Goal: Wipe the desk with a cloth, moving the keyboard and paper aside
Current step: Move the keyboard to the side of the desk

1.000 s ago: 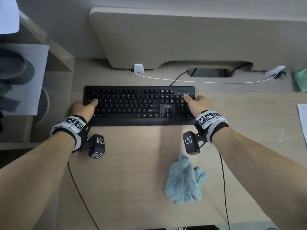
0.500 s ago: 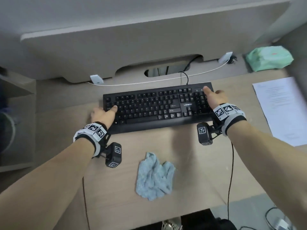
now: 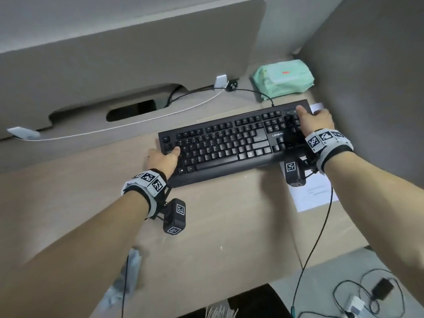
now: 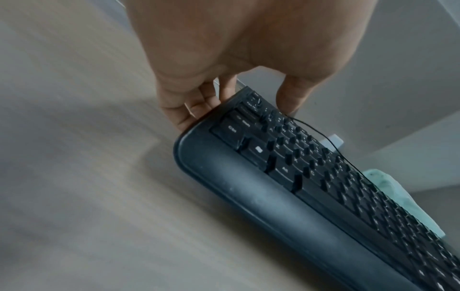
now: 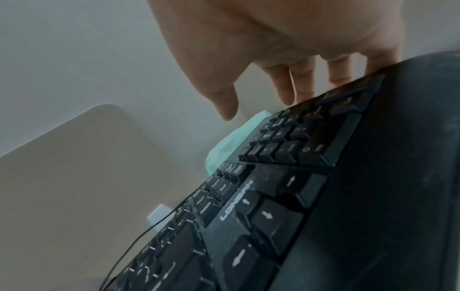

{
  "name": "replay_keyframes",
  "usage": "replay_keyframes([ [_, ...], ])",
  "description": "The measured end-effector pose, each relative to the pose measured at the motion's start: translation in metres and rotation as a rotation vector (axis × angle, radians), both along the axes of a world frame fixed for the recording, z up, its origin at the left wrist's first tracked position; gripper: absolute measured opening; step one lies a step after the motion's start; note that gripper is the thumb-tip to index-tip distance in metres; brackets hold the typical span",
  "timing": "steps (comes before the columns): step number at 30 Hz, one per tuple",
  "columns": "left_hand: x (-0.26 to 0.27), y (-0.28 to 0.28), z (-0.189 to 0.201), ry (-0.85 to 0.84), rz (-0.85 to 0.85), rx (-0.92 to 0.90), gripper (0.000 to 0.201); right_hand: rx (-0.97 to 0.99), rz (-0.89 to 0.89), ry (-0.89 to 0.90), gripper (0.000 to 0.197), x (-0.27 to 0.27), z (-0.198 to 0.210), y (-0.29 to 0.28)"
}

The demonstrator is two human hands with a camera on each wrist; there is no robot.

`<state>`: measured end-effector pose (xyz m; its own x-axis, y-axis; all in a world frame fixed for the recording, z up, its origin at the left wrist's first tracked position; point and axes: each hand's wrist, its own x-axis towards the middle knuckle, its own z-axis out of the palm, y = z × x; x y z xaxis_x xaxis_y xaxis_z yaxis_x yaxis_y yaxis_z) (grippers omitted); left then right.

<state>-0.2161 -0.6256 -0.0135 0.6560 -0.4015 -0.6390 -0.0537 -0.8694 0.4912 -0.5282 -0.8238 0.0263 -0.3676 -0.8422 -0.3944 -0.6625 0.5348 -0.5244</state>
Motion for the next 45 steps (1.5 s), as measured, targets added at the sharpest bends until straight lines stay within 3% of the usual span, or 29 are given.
replay_keyframes([
  [5, -0.039, -0.033, -0.01, 0.022, -0.005, -0.011, 0.083, -0.01, -0.009, 0.023, 0.071, -0.042, -0.018, -0.032],
  [12, -0.052, -0.059, -0.036, -0.003, -0.033, -0.018, 0.096, -0.005, 0.019, 0.018, 0.069, -0.069, -0.036, -0.053],
  [17, -0.061, -0.061, -0.028, -0.033, -0.14, 0.037, 0.067, -0.001, 0.065, 0.017, 0.068, -0.078, -0.046, -0.054],
  [23, -0.059, -0.054, -0.028, -0.088, -0.252, 0.033, 0.047, -0.034, 0.184, 0.124, 0.064, -0.068, -0.047, -0.041],
  [27, -0.044, -0.033, -0.013, -0.12, -0.309, 0.003, 0.055, -0.07, 0.241, 0.105, 0.056, -0.032, -0.041, -0.021],
  [34, 0.033, 0.05, 0.003, -0.282, -0.36, 0.047, 0.034, -0.101, 0.418, -0.056, 0.045, 0.068, -0.034, 0.047],
  [39, 0.109, 0.138, 0.008, -0.345, -0.264, 0.131, 0.035, -0.089, 0.775, -0.061, 0.029, 0.172, -0.037, 0.131],
  [45, 0.174, 0.249, 0.003, -0.338, -0.163, 0.224, 0.035, 0.056, 1.286, -0.108, 0.014, 0.273, -0.032, 0.246],
])
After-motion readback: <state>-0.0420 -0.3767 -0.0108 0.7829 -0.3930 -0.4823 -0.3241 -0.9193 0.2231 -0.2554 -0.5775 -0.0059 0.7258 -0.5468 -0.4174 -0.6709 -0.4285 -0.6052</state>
